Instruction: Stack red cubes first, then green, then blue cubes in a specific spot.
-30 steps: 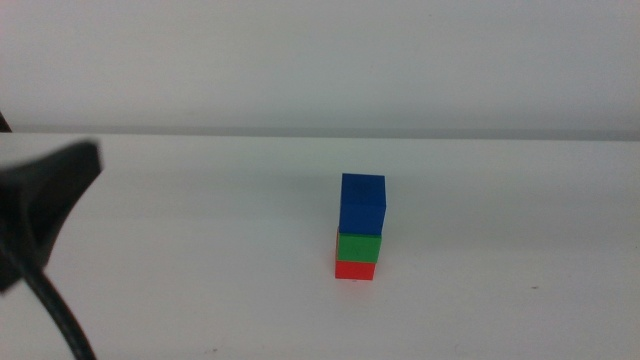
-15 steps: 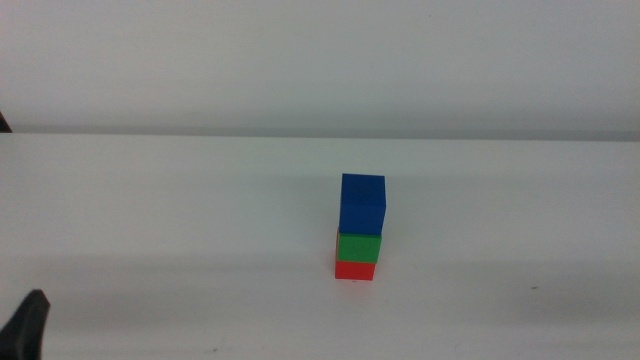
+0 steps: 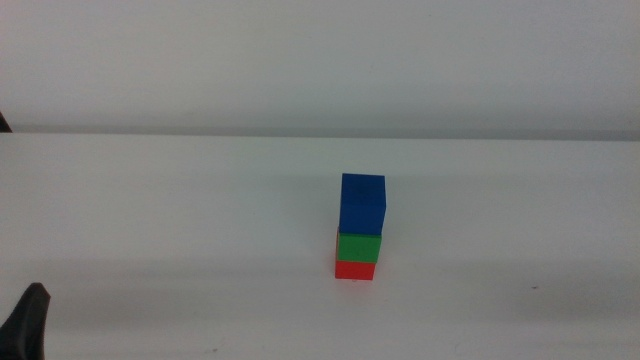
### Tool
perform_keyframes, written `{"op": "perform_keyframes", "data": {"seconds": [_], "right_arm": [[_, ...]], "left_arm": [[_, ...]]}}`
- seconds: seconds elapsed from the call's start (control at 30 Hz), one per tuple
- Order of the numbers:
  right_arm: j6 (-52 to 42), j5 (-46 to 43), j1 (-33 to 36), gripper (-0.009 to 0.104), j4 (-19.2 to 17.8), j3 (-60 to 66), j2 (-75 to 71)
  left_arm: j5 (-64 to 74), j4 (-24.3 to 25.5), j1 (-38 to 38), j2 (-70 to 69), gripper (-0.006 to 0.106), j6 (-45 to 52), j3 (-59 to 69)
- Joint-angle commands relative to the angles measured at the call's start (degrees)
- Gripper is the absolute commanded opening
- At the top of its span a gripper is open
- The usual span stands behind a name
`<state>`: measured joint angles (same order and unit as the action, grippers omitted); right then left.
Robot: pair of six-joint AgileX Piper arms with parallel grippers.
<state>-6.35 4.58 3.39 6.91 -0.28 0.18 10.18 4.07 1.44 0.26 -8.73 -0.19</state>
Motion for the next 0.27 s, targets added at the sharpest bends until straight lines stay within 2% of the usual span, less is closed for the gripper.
{"op": "perform_keyframes", "data": {"seconds": [0.0,0.23], "right_arm": [[-0.53,-0.93,-0.6,0.086,-0.1,2.48,-2.24],[-0.53,-0.93,-0.6,0.086,-0.1,2.48,-2.24]], "left_arm": [[-0.97,-0.07,-0.36,-2.36,0.094,-0.22,2.26],[-1.5,-0.07,-0.36,-2.36,0.094,-0.23,2.26]]}}
